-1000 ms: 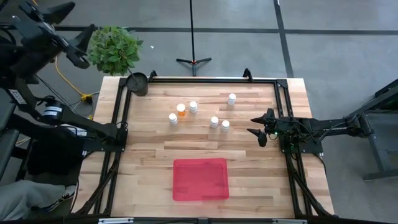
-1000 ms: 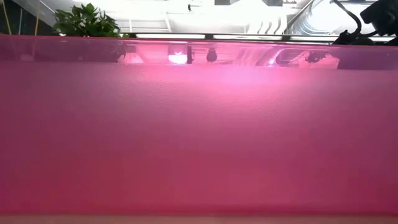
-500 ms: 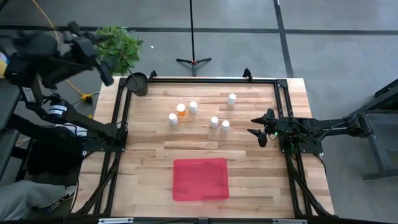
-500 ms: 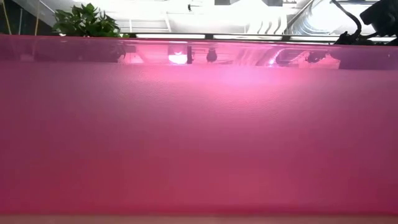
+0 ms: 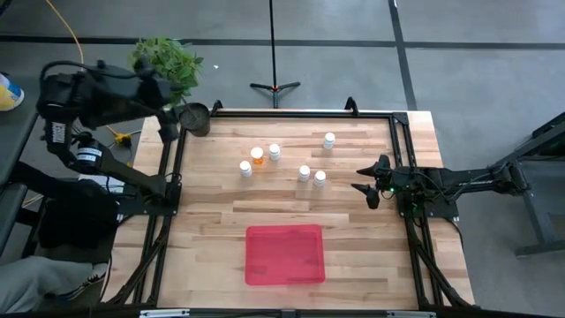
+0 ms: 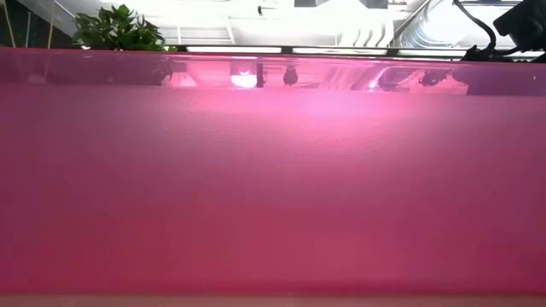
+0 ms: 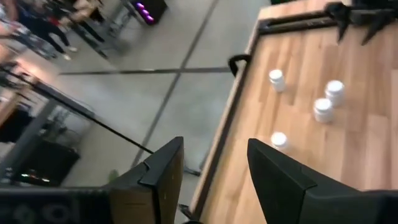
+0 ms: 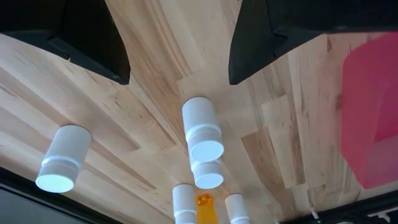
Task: Pick and place pill bottles into a basket
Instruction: Put the white pill bottle into the pink bin
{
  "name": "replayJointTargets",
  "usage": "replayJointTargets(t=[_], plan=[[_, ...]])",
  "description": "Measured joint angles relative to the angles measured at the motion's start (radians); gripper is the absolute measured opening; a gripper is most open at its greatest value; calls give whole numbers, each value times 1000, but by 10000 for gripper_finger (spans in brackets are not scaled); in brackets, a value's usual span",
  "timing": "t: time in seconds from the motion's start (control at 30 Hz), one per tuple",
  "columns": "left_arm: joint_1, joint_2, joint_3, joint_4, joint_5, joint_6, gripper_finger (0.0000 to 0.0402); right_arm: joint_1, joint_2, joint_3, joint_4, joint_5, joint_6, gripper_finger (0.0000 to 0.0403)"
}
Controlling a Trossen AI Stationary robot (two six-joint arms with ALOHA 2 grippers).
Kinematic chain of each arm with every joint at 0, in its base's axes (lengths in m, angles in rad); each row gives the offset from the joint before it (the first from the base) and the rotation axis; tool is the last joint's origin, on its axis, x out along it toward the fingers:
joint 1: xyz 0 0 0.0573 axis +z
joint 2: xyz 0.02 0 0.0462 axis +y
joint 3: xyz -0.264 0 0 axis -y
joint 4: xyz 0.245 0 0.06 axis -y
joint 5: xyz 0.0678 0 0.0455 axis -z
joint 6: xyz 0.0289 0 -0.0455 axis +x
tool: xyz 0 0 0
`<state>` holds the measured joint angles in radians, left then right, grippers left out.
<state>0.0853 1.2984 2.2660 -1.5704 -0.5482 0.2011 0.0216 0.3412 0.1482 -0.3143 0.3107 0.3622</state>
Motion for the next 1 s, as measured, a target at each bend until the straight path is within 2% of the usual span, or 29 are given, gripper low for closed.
replayJointTargets(t=[0.23,0.4,0.57,0.77,1.0], plan=[[0,11,-235,0,-9,-68,211,0,0,0,-4,0,11,264],[5,8,-422,-2,-5,-78,211,0,0,0,-25,-34,82,264],[81,8,-562,-1,111,-115,211,0,0,0,-48,-107,85,264],[202,8,-710,5,199,-125,211,0,0,0,-44,-123,84,264],[262,8,-867,200,303,-2,211,0,0,0,-44,-123,76,264]])
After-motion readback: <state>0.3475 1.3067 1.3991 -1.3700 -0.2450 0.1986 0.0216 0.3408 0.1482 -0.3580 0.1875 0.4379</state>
